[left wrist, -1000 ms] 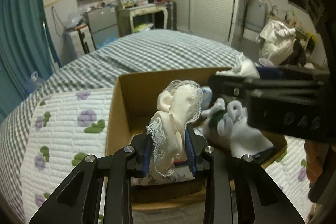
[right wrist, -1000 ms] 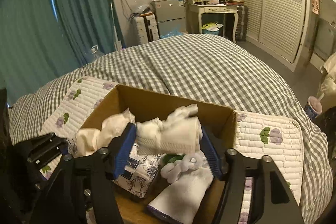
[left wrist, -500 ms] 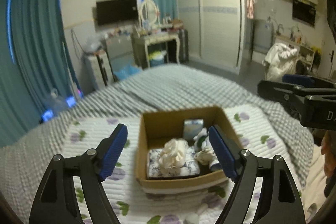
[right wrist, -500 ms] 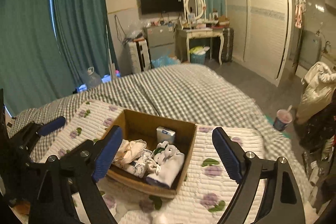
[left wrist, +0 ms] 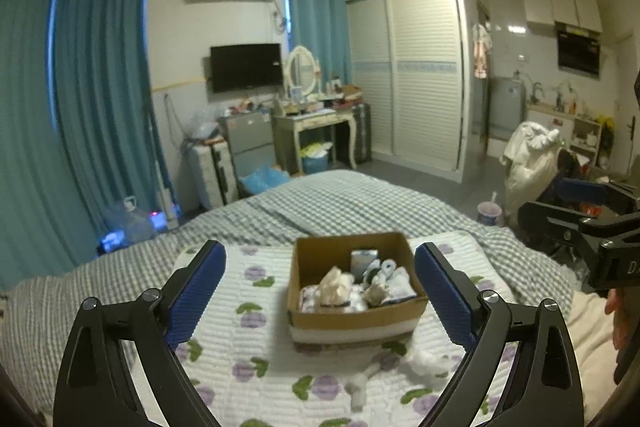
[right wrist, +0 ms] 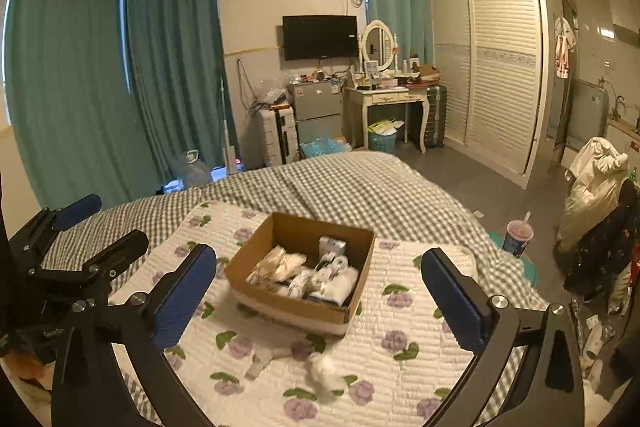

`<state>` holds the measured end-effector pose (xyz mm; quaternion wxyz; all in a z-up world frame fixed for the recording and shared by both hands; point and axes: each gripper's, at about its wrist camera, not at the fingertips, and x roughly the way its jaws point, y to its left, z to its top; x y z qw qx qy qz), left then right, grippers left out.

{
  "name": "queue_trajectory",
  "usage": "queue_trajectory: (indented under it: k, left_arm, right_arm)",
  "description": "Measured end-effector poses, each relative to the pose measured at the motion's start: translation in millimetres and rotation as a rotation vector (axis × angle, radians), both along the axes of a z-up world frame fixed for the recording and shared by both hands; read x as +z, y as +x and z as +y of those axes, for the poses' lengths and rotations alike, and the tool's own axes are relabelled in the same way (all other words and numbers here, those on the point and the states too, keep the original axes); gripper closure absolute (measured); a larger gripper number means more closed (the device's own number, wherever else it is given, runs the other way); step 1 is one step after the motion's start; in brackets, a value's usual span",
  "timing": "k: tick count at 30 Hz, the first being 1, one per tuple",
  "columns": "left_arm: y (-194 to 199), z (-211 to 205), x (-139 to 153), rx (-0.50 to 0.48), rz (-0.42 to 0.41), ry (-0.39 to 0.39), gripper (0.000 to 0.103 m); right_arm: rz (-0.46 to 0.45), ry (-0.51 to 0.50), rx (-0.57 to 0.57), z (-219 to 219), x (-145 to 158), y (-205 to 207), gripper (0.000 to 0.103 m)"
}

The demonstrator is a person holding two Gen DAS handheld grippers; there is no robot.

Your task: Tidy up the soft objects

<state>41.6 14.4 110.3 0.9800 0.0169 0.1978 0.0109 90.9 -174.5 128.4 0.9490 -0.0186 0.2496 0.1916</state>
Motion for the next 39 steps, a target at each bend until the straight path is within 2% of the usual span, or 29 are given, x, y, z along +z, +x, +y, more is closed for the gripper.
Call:
queue_trajectory:
  k: [5, 10, 18, 23, 26, 29, 30, 31, 35, 36, 37, 39]
  left_arm:
    - [0.7, -0.4, -43.5, -0.001, 0.054, -0.029, 0.006]
    - [15.3, -1.7, -90.5, -0.005, 0.127, -0.056, 0.006]
    - [53.8, -5.2, -176.6, 0.022, 0.346, -0.095, 0.008]
    - [64.6, -6.0, -213.4, 0.024, 0.456, -0.140, 0.008]
    - [68.8, -13.3, -231.8, 0.016, 0.516, -0.131, 0.008]
    - [72.6, -17.6, -243.4, 0.006, 0.558, -0.119, 0.008]
    - [73.7, -21.3, -246.8, -0.001, 0.571, -0.105, 0.009]
    - [76.0, -22.9, -249.2, -0.007, 0.578, -0.097, 0.014]
    - [86.0, -30.7, -259.2, -0.011, 0.601, -0.051, 0.018]
    - [87.6, -32.2, -261.9, -0.023, 0.612, -0.052, 0.025]
    - [88.5, -32.9, -264.5, -0.031, 0.623, -0.053, 0.037]
    - [88.4, -33.6, -269.0, -0.035, 0.641, -0.053, 0.050]
  right_arm:
    - [0.044, -0.025, 0.003, 2.3, -38.2, -2.5, 0.000]
    - [0.127, -0.105, -0.003, 6.9, -101.4, 17.5, 0.000]
    - [0.319, -0.139, 0.004, 11.7, -211.7, 63.4, 0.001]
    - [0.408, -0.156, 0.035, 19.7, -257.6, 81.1, 0.012]
    - [0.445, -0.163, 0.057, 24.8, -271.6, 88.8, 0.026]
    - [0.471, -0.166, 0.088, 27.6, -284.8, 92.2, 0.046]
    - [0.476, -0.168, 0.094, 27.9, -286.8, 91.7, 0.061]
    - [0.477, -0.165, 0.100, 26.4, -288.7, 91.4, 0.068]
    - [0.469, -0.132, 0.105, 18.5, -285.7, 86.6, 0.070]
    - [0.465, -0.132, 0.105, 16.5, -284.4, 85.5, 0.070]
    - [0.461, -0.133, 0.105, 15.6, -283.7, 84.8, 0.070]
    - [0.452, -0.137, 0.104, 12.5, -280.7, 83.0, 0.070]
